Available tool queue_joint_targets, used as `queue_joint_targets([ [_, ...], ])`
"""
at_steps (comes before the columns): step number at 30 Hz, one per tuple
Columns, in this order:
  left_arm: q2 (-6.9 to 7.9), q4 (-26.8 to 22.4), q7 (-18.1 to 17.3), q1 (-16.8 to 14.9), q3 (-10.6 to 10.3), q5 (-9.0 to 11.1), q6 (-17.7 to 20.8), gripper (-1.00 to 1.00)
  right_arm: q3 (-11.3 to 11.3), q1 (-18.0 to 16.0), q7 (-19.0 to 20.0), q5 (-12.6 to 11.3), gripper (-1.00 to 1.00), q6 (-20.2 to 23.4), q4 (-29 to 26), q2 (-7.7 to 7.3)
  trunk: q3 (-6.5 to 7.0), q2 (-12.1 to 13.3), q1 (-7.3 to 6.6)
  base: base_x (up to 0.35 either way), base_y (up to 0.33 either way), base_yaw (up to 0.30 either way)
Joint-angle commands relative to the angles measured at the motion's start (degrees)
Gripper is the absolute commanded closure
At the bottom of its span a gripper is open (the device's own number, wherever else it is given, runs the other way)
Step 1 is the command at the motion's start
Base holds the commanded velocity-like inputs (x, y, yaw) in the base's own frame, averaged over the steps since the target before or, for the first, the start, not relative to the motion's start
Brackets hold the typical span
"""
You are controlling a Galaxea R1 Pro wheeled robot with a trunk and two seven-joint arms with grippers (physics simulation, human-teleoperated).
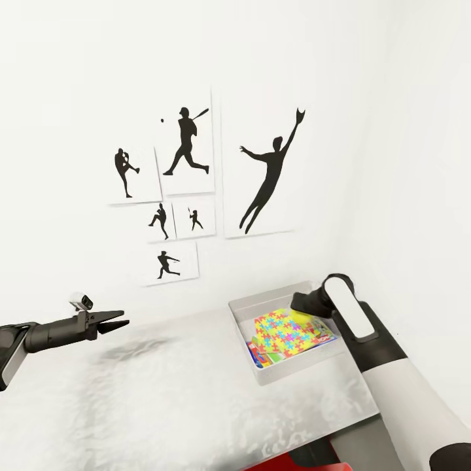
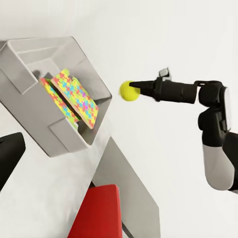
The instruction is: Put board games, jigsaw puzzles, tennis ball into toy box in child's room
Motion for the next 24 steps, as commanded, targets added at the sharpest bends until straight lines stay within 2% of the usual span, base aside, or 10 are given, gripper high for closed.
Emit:
queue_joint_targets([
  [1,0.02,-0.01,-0.21,-0.05,-0.03,0.0,0.61,-1.0,0.16,-0.08,-0.57,-0.5,1.0,0.21,-0.56,0.05,-0.14,-0.14,0.04,0.0,0.0,0.0],
  [4,0.02,-0.01,-0.21,-0.05,-0.03,0.0,0.6,-1.0,0.61,-0.08,-0.56,-0.6,1.0,0.21,-1.97,0.68,-0.14,-0.14,0.04,0.0,0.0,0.0],
  [7,0.02,-0.01,-0.21,-0.05,-0.03,0.0,0.63,-1.0,3.31,-0.08,-0.72,-0.43,1.0,0.21,-2.22,2.77,-0.14,-0.14,0.04,0.0,0.0,0.0],
  [10,0.02,-0.01,-0.21,-0.05,-0.03,0.0,0.6,-1.0,4.85,-0.08,-0.79,-0.29,1.0,0.15,-2.07,4.04,-0.14,-0.14,0.04,0.0,0.0,0.0],
  [24,0.1,-0.01,-0.21,-0.05,-0.03,0.0,0.59,-1.0,5.65,-0.08,-0.82,-0.21,1.0,-0.2,-0.02,4.6,-1.0,-0.14,0.04,0.0,0.0,0.032],
])
